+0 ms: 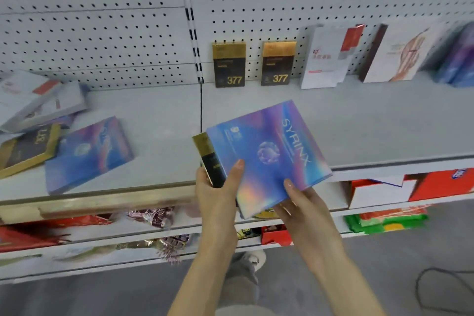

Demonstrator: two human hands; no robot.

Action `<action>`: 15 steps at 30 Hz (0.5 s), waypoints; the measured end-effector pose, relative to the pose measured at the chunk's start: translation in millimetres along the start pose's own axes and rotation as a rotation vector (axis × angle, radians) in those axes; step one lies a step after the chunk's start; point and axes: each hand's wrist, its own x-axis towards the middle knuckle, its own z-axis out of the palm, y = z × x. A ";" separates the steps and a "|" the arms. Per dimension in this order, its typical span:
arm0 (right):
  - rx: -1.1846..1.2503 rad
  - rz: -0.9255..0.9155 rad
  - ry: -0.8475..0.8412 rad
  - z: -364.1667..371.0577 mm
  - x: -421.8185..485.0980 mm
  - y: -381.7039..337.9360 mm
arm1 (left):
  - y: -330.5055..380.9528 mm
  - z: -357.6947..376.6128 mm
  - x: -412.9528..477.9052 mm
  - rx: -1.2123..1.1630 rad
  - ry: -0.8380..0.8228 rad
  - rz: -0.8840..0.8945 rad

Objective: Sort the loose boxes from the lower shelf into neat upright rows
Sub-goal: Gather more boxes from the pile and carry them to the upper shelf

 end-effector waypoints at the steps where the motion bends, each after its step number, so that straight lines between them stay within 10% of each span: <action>1: -0.015 -0.025 0.048 -1.9 10.1 -6.8 | -3.8 9.7 8.0 0.004 -0.003 -0.024; 15: -0.191 -0.222 0.255 -22.3 190.3 -66.2 | 31.2 36.6 213.1 0.088 -0.025 0.125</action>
